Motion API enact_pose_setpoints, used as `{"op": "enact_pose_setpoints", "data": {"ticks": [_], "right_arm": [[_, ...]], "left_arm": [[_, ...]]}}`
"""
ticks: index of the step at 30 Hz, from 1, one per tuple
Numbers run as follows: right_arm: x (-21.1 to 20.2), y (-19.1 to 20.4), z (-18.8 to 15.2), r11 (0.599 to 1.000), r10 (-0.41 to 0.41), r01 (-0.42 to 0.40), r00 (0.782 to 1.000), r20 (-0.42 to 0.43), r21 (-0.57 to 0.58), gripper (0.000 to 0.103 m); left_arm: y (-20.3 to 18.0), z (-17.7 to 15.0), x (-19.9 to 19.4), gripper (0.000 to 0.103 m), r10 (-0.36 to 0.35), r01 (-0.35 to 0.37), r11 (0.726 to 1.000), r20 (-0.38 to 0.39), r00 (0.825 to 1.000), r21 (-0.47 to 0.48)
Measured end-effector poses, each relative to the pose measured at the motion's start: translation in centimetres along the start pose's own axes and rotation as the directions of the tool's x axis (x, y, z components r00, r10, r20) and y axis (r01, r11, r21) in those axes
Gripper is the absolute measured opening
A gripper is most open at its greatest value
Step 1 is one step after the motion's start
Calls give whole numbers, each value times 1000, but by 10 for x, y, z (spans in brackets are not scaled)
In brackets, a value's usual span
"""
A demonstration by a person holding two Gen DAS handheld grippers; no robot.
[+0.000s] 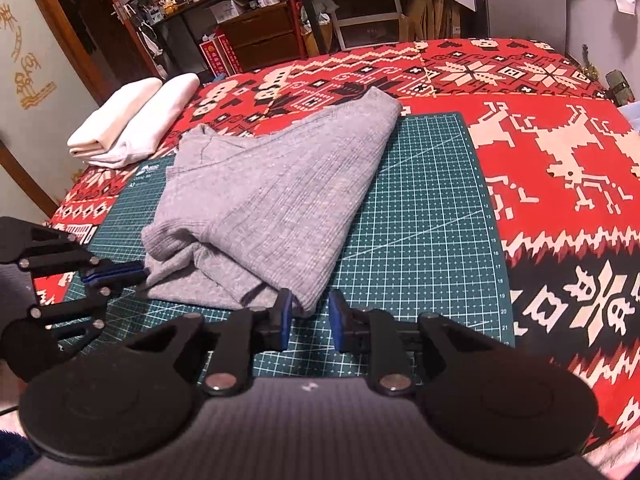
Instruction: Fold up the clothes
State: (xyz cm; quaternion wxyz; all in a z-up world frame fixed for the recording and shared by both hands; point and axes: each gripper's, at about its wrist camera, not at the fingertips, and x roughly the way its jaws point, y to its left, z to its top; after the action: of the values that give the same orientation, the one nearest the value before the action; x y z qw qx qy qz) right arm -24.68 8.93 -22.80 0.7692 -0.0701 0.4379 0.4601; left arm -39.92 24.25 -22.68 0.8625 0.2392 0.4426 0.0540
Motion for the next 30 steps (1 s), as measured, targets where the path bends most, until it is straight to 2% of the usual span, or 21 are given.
{"op": "enact_pose_setpoints", "data": {"ticks": [2,4,7,10,12,14,16,19,25,27,30], "right_arm": [[-4,3,1,1000,6,-6,1000,17,-11,22],[-7,7,4,1000,8,-7,999,38,-29,22],[-6,16,9,998,-2,5,999,51,-59,22],[-2,24,15,997,-4,8,999,51,-83,22],[2,27,17,996,-3,7,999,51,-84,22],[6,27,16,997,-7,10,999,40,-78,22],[10,26,14,997,-13,15,1000,25,-73,22],[16,21,7,997,-28,28,1000,0,-71,21],[14,19,-2,995,-32,34,999,20,-96,21],[12,21,-4,993,-39,41,999,21,-107,22],[8,20,-7,994,-39,41,999,16,-104,22]], "left_arm": [[16,-2,-9,5,-42,42,993,7,999,-108],[35,-1,-17,6,-88,95,966,38,995,-239],[58,9,-25,7,-121,162,892,122,985,-423],[76,24,-19,7,-135,226,799,200,970,-558],[80,33,-8,6,-140,244,763,214,967,-599],[80,38,12,6,-182,268,733,200,963,-625],[75,39,28,5,-223,284,721,175,959,-633],[63,31,40,6,-244,269,736,127,961,-622],[58,15,39,6,-221,269,717,156,963,-643],[55,11,33,6,-210,263,725,160,965,-636],[50,8,27,6,-195,246,758,150,969,-605]]}}
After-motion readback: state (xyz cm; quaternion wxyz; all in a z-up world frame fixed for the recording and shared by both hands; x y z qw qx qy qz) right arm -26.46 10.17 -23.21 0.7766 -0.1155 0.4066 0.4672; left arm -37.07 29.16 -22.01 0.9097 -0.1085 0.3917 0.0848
